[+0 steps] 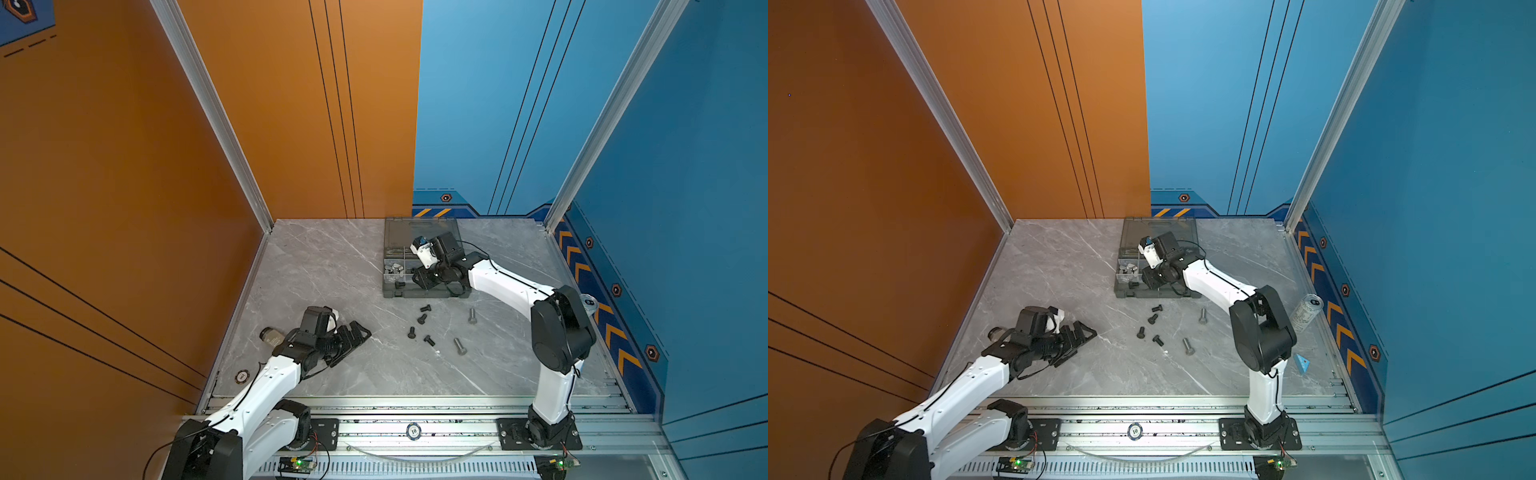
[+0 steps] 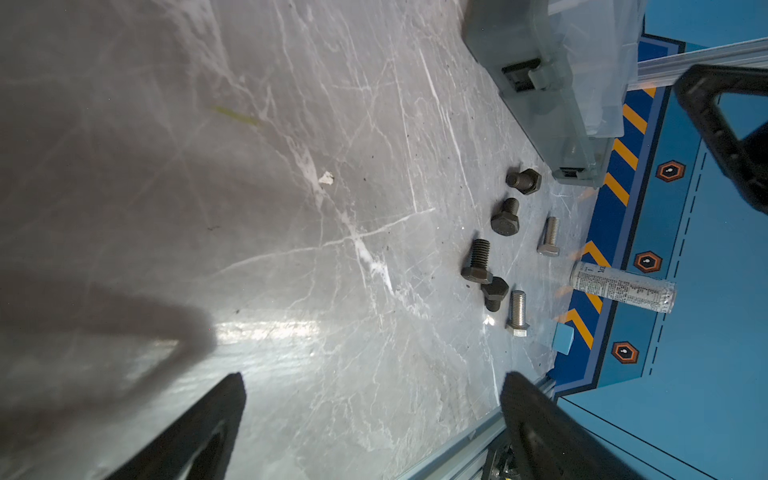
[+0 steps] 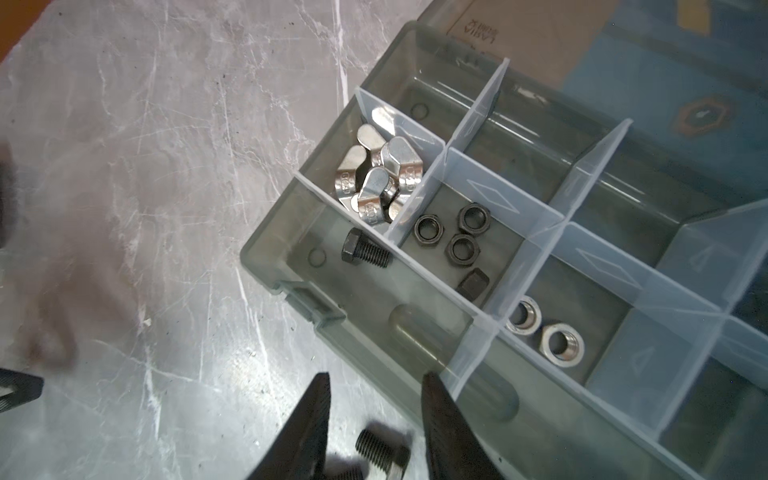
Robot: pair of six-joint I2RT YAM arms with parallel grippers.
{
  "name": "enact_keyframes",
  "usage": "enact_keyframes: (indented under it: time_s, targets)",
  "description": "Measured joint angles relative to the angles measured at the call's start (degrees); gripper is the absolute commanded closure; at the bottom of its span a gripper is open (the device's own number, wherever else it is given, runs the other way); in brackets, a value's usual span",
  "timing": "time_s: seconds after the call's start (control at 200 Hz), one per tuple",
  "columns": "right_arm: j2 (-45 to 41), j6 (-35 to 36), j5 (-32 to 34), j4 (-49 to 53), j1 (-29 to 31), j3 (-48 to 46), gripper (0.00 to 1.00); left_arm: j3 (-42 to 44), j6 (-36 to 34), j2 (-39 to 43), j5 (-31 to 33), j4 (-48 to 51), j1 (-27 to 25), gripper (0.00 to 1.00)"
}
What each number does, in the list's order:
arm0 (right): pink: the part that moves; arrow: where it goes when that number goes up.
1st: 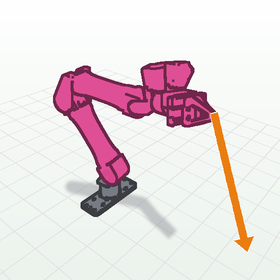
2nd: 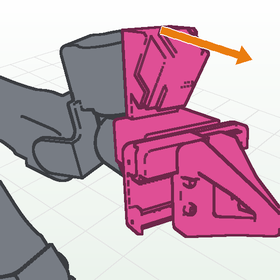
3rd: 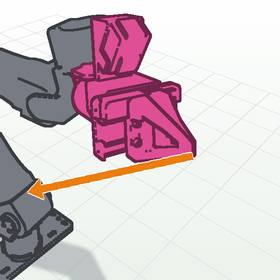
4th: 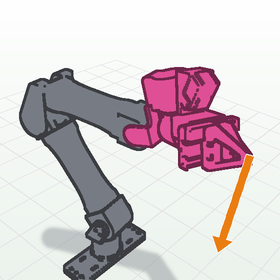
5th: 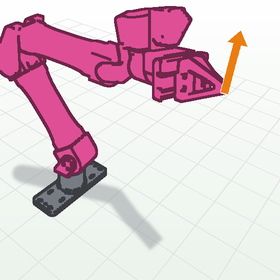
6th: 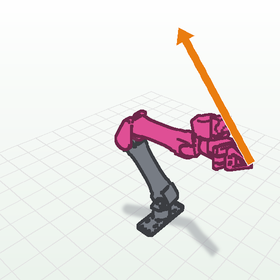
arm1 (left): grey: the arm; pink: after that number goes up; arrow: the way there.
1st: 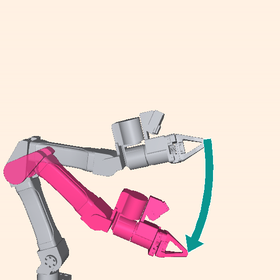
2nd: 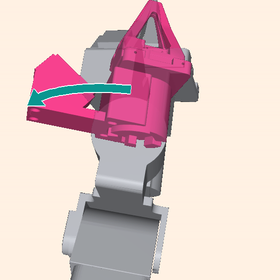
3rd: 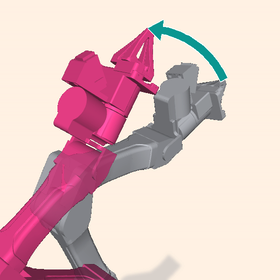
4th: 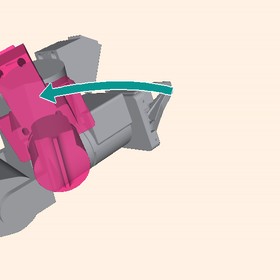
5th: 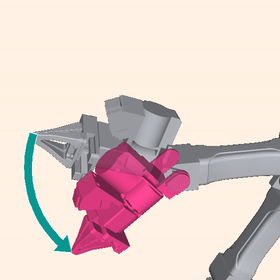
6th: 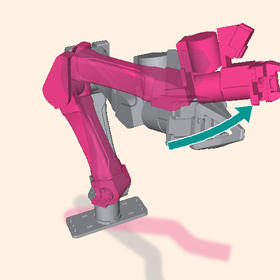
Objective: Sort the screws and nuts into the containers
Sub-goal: 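Move the open right gripper back over the black bolts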
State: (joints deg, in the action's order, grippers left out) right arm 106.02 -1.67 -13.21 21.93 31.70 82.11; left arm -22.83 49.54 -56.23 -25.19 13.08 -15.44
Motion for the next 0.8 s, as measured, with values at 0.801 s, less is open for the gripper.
enact_keyframes:
  time_s: [0.801]
  targets:
    - [-7.8, -26.8, 10.3, 5.6, 14.8, -13.9, 0.48, -0.1, 0.0, -0.9, 0.0, -0.1, -0.8, 0.02]
